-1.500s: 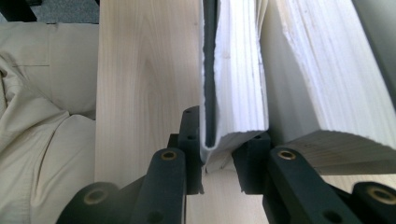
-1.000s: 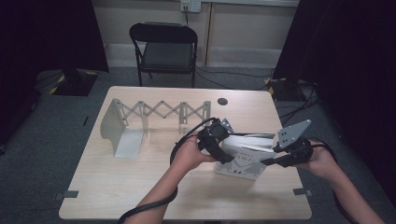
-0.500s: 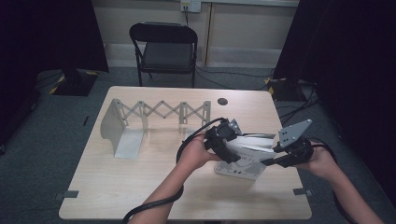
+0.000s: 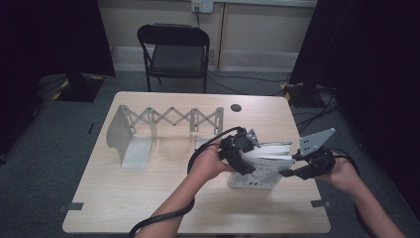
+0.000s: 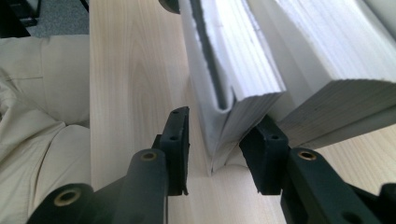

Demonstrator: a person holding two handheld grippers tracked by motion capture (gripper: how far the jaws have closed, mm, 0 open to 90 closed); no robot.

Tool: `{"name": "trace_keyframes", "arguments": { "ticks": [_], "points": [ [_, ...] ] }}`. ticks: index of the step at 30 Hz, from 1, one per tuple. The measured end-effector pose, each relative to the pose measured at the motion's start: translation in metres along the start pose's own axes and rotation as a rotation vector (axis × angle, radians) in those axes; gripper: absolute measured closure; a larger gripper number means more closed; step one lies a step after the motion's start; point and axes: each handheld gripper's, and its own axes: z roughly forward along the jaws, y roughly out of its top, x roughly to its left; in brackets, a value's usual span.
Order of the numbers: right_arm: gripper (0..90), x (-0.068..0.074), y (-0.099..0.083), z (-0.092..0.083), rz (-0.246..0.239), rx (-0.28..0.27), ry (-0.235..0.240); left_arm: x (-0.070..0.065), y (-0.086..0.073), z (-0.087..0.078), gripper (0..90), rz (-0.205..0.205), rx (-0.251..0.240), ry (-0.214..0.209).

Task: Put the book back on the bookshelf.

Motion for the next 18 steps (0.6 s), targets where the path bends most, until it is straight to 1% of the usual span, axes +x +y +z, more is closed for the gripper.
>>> {"name": "trace_keyframes", "arguments": {
  "ticks": [4, 5, 6, 7, 8, 10, 11, 12, 13, 14, 18],
  "points": [
    [60.9, 0.0, 0.0, 0.001, 0.002, -0.004, -0.002, 0.001, 0.001, -0.001, 45.3, -0.002, 0.009, -0.016],
    [60.4, -0.001, -0.001, 0.001, 0.003, -0.008, -0.003, 0.0, 0.001, -0.002, 45.3, 0.01, 0.016, -0.018],
    [60.5, -0.001, -0.001, 0.001, 0.009, -0.012, -0.004, -0.002, 0.002, -0.001, 46.6, 0.011, 0.019, -0.017],
    [60.7, -0.002, -0.003, 0.001, 0.015, -0.021, -0.005, -0.004, 0.004, -0.001, 47.5, 0.022, 0.038, -0.009],
    [60.7, -0.002, -0.003, 0.001, 0.015, -0.021, -0.005, -0.004, 0.004, -0.001, 47.5, 0.022, 0.038, -0.009],
    [61.1, -0.002, -0.004, 0.001, 0.019, -0.029, -0.006, -0.004, 0.008, -0.001, 46.6, 0.026, 0.055, -0.01],
    [60.9, -0.002, -0.004, 0.001, 0.021, -0.029, -0.007, -0.004, 0.01, 0.0, 44.2, 0.012, 0.046, -0.026],
    [60.9, -0.002, -0.004, 0.001, 0.021, -0.029, -0.007, -0.004, 0.01, 0.0, 40.4, 0.012, 0.046, -0.026],
    [60.9, -0.002, -0.003, 0.001, 0.02, -0.026, -0.011, -0.004, 0.013, 0.0, 37.5, 0.007, 0.034, -0.041],
    [60.9, -0.002, -0.003, 0.001, 0.02, -0.026, -0.011, -0.004, 0.015, 0.001, 37.5, 0.009, 0.04, -0.044],
    [60.5, -0.001, -0.003, 0.001, 0.02, -0.026, -0.01, -0.005, 0.024, 0.007, 37.4, 0.006, 0.08, -0.034]
  ]
}}
